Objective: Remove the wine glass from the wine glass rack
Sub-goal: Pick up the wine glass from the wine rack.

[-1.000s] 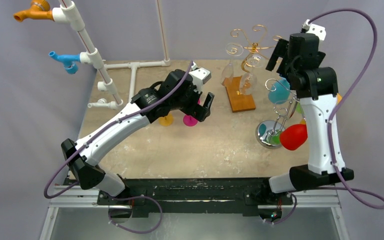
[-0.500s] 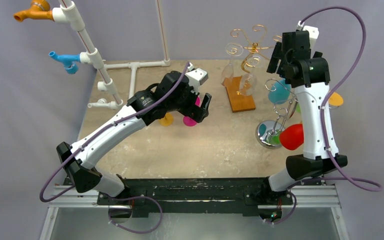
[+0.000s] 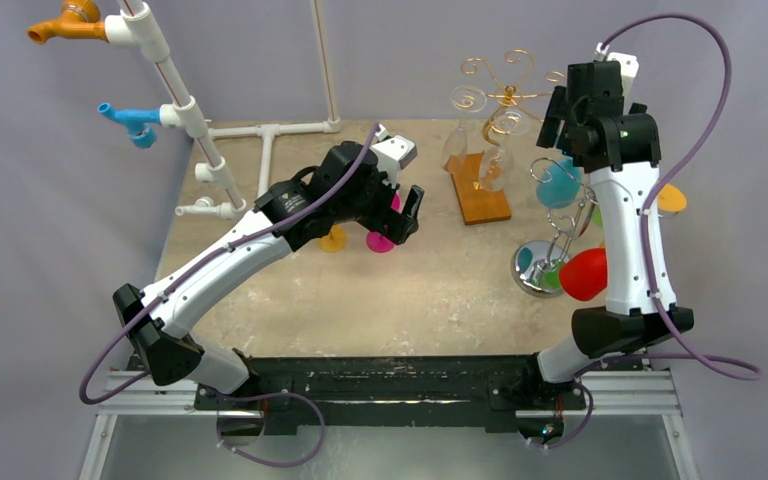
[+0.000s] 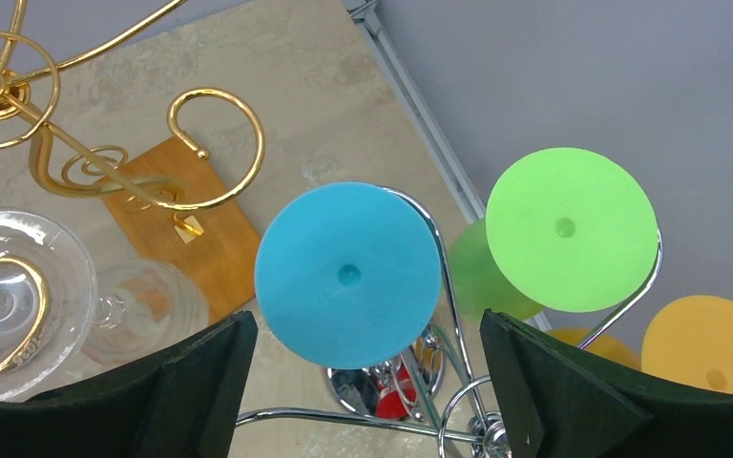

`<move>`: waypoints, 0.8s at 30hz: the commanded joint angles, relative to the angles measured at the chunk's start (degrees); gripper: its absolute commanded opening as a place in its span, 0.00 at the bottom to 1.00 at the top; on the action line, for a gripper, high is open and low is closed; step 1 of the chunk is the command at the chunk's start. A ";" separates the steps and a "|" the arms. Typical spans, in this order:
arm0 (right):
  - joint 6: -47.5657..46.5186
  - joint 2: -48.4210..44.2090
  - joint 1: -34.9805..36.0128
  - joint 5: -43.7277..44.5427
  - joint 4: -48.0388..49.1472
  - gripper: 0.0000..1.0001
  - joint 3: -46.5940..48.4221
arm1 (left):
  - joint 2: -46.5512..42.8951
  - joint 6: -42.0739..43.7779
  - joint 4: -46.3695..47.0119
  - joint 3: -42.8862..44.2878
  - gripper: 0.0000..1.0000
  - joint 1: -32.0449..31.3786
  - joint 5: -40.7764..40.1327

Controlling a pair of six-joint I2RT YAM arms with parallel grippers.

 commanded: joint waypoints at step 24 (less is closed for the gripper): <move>-1.34 1.23 -1.22 -2.02 2.88 0.99 -0.31 | 0.17 0.68 2.24 -0.41 1.00 0.02 0.51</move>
